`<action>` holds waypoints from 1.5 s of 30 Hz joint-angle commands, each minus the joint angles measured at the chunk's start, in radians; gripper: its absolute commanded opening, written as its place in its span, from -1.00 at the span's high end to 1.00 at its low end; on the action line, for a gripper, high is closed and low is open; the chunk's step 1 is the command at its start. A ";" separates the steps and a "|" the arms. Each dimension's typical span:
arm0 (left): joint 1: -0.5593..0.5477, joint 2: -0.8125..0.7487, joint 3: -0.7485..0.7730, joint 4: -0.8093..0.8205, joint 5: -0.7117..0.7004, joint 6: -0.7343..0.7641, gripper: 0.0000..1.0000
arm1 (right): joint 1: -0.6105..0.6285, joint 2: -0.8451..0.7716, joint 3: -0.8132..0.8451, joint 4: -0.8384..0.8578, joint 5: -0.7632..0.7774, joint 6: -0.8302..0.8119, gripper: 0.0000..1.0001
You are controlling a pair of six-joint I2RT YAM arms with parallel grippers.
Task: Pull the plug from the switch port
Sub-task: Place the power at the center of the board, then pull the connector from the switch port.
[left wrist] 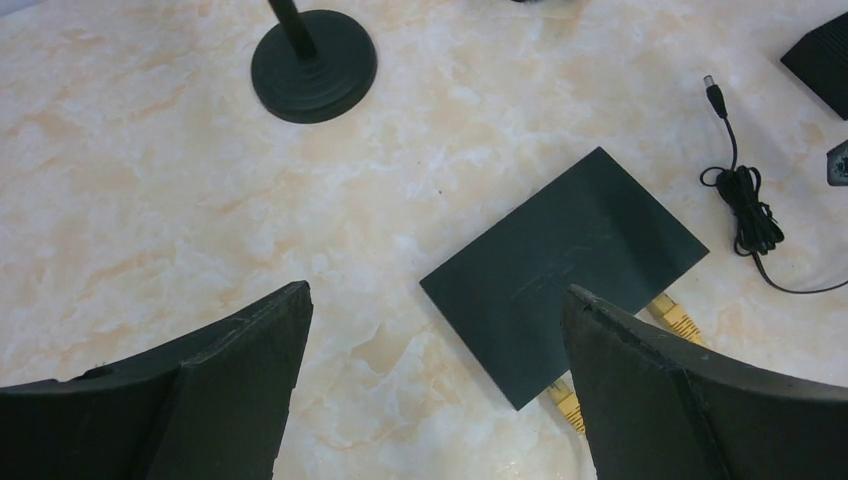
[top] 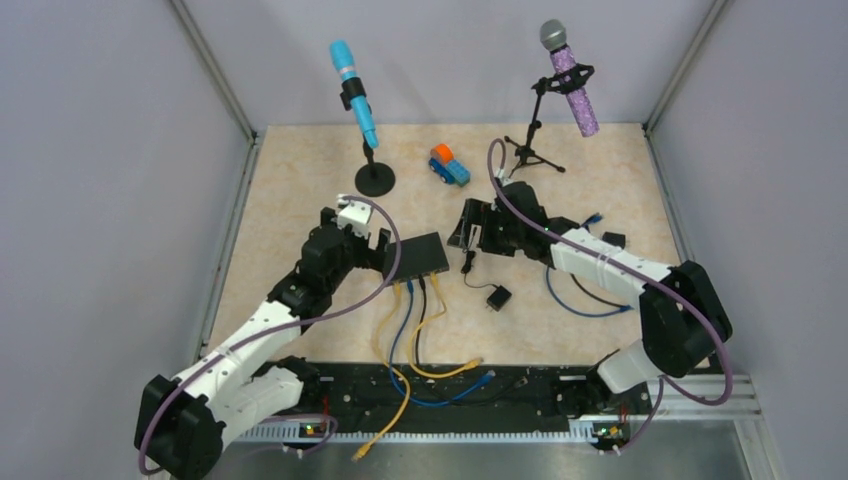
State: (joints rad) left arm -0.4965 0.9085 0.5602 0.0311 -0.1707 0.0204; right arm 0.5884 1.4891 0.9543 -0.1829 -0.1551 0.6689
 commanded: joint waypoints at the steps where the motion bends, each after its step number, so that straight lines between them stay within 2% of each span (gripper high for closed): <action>1: 0.004 0.049 0.067 0.060 0.108 0.064 -0.97 | -0.010 -0.039 0.096 -0.049 0.005 -0.002 -0.98; 3: 0.004 0.080 0.079 0.064 0.163 0.138 -0.97 | -0.012 -0.029 0.113 -0.099 0.018 -0.005 -0.98; 6: 0.003 0.130 0.137 0.009 0.222 0.167 -0.97 | -0.014 -0.055 0.070 -0.074 0.016 0.010 -0.98; 9: 0.003 0.182 0.168 -0.017 0.232 0.233 -0.98 | -0.015 -0.063 0.028 -0.026 0.000 0.017 -0.97; 13: 0.004 0.245 0.222 -0.086 0.182 0.313 -0.97 | -0.015 -0.025 -0.005 0.030 -0.067 0.048 -0.85; 17: 0.004 0.327 0.244 -0.156 0.241 0.481 -0.97 | -0.015 0.007 -0.091 0.217 -0.194 0.121 -0.70; 20: 0.005 0.422 0.283 -0.203 0.286 0.533 -0.97 | -0.013 0.027 -0.152 0.342 -0.225 0.200 -0.52; 23: 0.005 0.516 0.338 -0.285 0.309 0.563 -0.97 | 0.000 0.060 -0.179 0.401 -0.231 0.238 -0.51; 26: 0.004 0.578 0.379 -0.346 0.324 0.598 -0.88 | 0.023 0.103 -0.193 0.427 -0.225 0.260 -0.47; 33: 0.004 0.547 0.326 -0.303 0.392 0.615 -0.92 | 0.042 0.176 -0.276 0.619 -0.251 0.382 -0.40; 36: 0.005 0.552 0.309 -0.275 0.414 0.622 -0.97 | 0.056 0.203 -0.265 0.648 -0.271 0.392 -0.40; 40: 0.003 0.598 0.343 -0.339 0.416 0.619 -0.97 | 0.073 0.234 -0.247 0.650 -0.268 0.390 -0.42; 45: 0.003 0.608 0.321 -0.343 0.380 0.648 -0.97 | 0.073 0.262 -0.259 0.677 -0.261 0.418 -0.41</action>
State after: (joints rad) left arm -0.4938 1.5055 0.8791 -0.3088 0.2119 0.6365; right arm 0.6529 1.7313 0.6815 0.4263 -0.4171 1.0595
